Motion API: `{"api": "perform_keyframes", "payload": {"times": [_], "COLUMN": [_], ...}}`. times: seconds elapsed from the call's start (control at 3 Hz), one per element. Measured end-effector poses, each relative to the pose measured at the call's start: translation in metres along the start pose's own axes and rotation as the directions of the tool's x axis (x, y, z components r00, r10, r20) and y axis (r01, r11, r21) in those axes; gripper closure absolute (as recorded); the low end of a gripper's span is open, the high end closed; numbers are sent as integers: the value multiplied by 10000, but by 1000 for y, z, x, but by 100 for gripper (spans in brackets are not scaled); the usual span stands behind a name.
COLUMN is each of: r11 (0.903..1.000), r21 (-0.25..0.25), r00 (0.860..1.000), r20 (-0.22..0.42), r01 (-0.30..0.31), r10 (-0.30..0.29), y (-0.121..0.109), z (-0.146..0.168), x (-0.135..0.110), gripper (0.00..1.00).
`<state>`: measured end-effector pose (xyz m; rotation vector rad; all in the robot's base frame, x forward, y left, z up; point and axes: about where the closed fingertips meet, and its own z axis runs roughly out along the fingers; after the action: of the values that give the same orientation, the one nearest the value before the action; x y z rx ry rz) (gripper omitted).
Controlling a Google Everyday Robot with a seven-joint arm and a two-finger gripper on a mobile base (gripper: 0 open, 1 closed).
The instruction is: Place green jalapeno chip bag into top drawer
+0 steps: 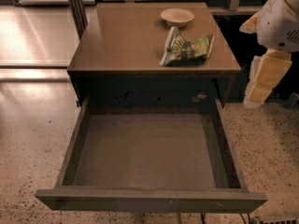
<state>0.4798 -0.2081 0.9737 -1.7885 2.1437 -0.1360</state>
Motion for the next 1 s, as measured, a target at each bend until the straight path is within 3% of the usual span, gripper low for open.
{"api": "perform_keyframes", "payload": {"times": [0.67, 1.0], "r11": [9981, 9963], "r21": [78, 122], "r00": [9975, 9955], "r20": [351, 406], "r01": [618, 849], "r10": [-621, -853], "y": [-86, -117], "z": [41, 61], "x": [-21, -30], "gripper": [0, 0]}}
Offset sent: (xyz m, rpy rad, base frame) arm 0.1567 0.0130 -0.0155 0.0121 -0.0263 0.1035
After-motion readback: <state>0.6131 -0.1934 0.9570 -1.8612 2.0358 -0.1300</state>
